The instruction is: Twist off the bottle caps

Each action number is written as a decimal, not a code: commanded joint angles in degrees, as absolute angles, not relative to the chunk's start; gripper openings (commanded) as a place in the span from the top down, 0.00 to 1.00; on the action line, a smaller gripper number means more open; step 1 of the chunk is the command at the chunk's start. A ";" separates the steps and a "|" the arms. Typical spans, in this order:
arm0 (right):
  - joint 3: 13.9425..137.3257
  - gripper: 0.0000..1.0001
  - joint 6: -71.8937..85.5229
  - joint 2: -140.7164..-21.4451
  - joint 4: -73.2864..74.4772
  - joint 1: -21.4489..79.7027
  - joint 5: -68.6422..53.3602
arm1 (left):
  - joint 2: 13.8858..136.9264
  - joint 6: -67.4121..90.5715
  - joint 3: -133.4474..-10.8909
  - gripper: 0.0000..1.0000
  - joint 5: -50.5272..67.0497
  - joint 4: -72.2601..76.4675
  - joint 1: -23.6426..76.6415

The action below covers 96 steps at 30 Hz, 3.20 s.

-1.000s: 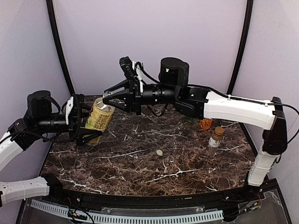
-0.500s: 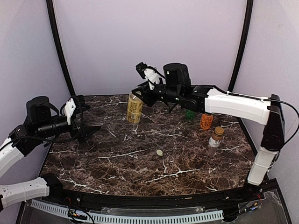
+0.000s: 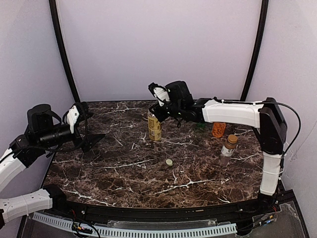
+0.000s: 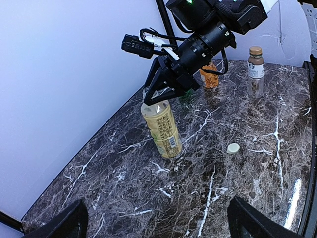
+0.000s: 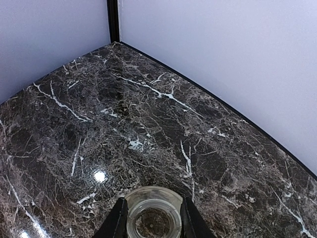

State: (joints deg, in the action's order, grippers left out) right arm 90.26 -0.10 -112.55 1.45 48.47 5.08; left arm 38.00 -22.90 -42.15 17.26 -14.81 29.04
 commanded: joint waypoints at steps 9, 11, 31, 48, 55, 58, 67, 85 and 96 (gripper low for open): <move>94.01 0.38 2.88 -113.24 8.21 47.64 5.69 | 37.69 -22.90 -41.04 0.01 18.58 -13.80 28.58; 95.48 0.18 2.37 -113.09 9.27 47.68 5.08 | 37.75 -22.91 -41.04 0.01 18.75 -13.80 28.57; 108.07 0.04 6.64 -103.87 31.26 33.74 11.31 | 34.73 -15.88 -36.23 0.01 18.38 -12.00 24.29; 123.20 0.15 8.31 -123.92 55.33 21.53 7.61 | 33.30 -14.14 -33.76 0.01 19.72 -12.49 20.11; 119.01 0.39 8.26 -123.29 52.64 21.63 8.16 | 33.66 -13.92 -33.38 0.01 20.41 -11.76 19.95; 118.67 0.49 8.31 -123.44 52.23 21.58 8.11 | 33.66 -13.92 -33.29 0.01 20.61 -11.60 19.97; 118.21 0.93 6.76 -122.63 51.01 21.69 6.16 | 33.79 -14.41 -33.50 0.01 20.88 -11.61 19.95; 107.57 1.00 -7.04 -97.20 20.98 40.57 9.92 | 35.11 -16.56 -35.06 0.01 22.41 -11.19 19.95; 114.50 1.00 -5.33 -103.28 18.06 55.30 -13.79 | 35.77 -23.34 -44.89 0.01 23.43 -15.24 19.91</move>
State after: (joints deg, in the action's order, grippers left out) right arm 111.77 -5.45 -97.69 15.05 52.07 -7.88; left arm 35.94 -21.58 -40.23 21.91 -13.50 20.36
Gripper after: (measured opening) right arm 0.296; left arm 0.987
